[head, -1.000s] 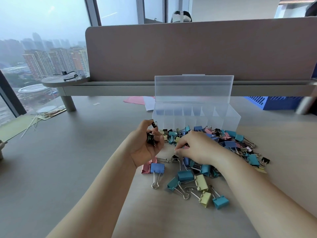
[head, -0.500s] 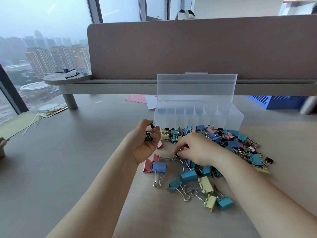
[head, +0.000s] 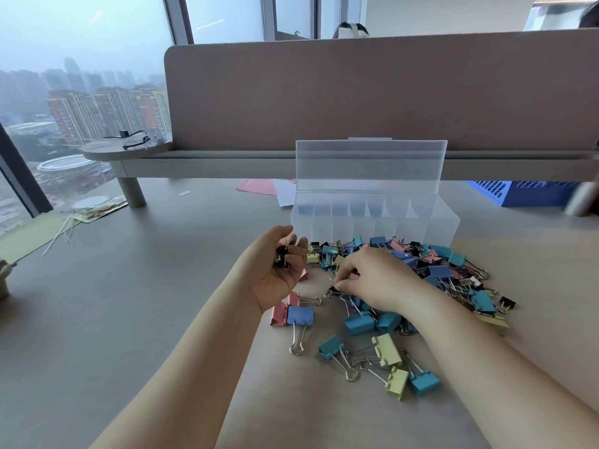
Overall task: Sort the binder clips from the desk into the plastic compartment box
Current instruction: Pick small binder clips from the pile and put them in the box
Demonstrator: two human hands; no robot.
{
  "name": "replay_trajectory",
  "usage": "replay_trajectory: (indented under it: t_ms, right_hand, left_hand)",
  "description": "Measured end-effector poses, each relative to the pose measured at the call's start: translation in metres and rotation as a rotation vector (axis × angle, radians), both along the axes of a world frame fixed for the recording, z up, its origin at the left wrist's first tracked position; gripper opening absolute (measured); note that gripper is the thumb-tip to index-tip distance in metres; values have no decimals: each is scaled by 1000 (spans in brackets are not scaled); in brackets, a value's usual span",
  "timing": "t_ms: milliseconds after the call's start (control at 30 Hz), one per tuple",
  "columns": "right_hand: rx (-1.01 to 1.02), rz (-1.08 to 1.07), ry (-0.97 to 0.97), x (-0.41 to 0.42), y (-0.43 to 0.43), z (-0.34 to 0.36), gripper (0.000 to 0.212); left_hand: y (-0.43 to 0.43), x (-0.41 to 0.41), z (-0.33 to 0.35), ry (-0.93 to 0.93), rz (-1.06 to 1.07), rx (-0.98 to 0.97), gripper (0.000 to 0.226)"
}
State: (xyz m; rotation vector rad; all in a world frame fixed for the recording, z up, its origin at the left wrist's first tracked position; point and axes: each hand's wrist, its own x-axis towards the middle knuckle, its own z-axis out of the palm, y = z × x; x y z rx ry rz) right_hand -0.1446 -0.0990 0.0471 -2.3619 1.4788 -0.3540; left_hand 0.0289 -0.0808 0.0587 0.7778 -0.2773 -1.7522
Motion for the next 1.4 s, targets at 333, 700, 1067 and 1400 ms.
replay_trajectory:
  t_ms: [333,700,1067,1400]
  right_hand:
    - [91,-6,30,-1,4,10,32]
    - [77,22,-109,-3,3,9,15]
    - [118,-72,-155,-14,-3,11,17]
    - [43,-105,-81,-10,-6,4,20]
  left_hand:
    - [5,-5,1,-409,-67,-47,17]
    - [8,-1,-8,-1322,-76,-272,7]
    - [13,-19,-15,-1975,-117,-469,21]
    - [13,-32,-27,-2200,-79,-462,36]
